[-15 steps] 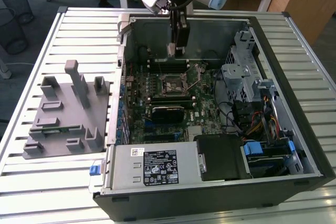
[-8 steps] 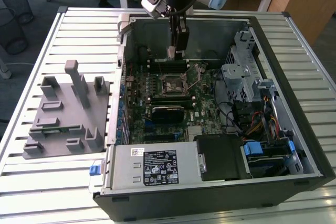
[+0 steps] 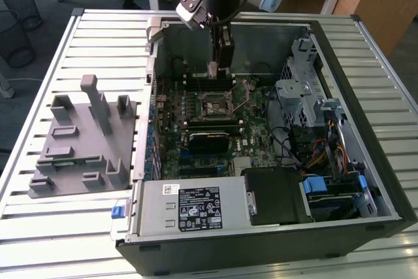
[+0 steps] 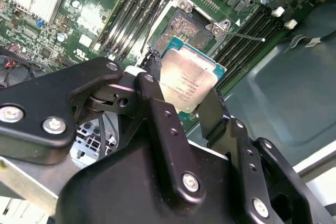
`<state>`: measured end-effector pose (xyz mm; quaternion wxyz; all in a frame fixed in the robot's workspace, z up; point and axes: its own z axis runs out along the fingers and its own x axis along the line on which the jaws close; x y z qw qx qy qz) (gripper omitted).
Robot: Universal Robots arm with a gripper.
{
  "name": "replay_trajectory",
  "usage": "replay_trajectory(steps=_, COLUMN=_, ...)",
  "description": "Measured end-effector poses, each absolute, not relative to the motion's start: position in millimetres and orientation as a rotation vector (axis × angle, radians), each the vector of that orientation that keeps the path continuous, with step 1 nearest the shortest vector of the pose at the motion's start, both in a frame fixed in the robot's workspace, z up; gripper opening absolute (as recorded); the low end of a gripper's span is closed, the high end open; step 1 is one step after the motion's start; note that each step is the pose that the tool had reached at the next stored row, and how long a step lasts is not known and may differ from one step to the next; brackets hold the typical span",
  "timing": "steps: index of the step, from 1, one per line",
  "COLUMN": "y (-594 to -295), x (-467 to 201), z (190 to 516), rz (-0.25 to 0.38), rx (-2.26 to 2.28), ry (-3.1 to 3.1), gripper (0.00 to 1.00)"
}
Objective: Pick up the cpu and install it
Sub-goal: 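Place the cpu into insertion slot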
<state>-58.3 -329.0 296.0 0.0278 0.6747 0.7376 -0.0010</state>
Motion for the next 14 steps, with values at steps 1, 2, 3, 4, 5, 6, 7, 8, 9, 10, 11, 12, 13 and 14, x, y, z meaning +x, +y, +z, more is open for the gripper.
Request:
replay_trajectory(steps=1, y=-329.0, x=-58.3, z=294.8, rz=-0.003, rx=2.083, ry=2.277, gripper=0.53)
replay_trajectory(steps=2, y=-329.0, x=-58.3, z=293.8, rz=-0.003, rx=2.083, ry=2.277, gripper=0.53)
replay_trajectory(steps=3, y=-329.0, x=-58.3, z=293.2, rz=-0.003, rx=2.083, ry=2.277, gripper=0.53)
replay_trajectory(steps=4, y=-329.0, x=-58.3, z=293.1, rz=-0.003, rx=2.083, ry=2.277, gripper=0.53)
replay_trajectory(steps=5, y=-329.0, x=-58.3, z=293.1, rz=-0.003, rx=2.083, ry=2.277, gripper=0.53)
replay_trajectory(steps=6, y=-329.0, x=-58.3, z=293.1, rz=-0.003, rx=2.083, ry=2.277, gripper=0.53)
replay_trajectory(steps=7, y=-329.0, x=-58.3, z=293.1, rz=-0.003, rx=2.083, ry=2.277, gripper=0.53)
replay_trajectory(steps=8, y=-329.0, x=-58.3, z=293.1, rz=-0.003, rx=2.083, ry=2.277, gripper=0.53)
replay_trajectory(steps=9, y=-329.0, x=-58.3, z=292.8, rz=-0.003, rx=2.083, ry=2.277, gripper=0.53)
replay_trajectory(steps=10, y=-329.0, x=-58.2, z=292.2, rz=-0.003, rx=2.083, ry=2.277, gripper=0.53)
replay_trajectory(steps=11, y=-329.0, x=-57.8, z=291.5, rz=-0.003, rx=2.083, ry=2.277, gripper=0.53)
replay_trajectory(steps=12, y=-329.0, x=-56.8, z=290.6, rz=-0.004, rx=2.084, ry=2.277, gripper=0.53)
replay_trajectory(steps=13, y=-328.8, x=-55.6, z=289.4, rz=-0.005, rx=2.084, ry=2.278, gripper=0.53)
replay_trajectory(steps=14, y=-328.7, x=-54.8, z=288.2, rz=-0.005, rx=2.084, ry=2.278, gripper=0.53)
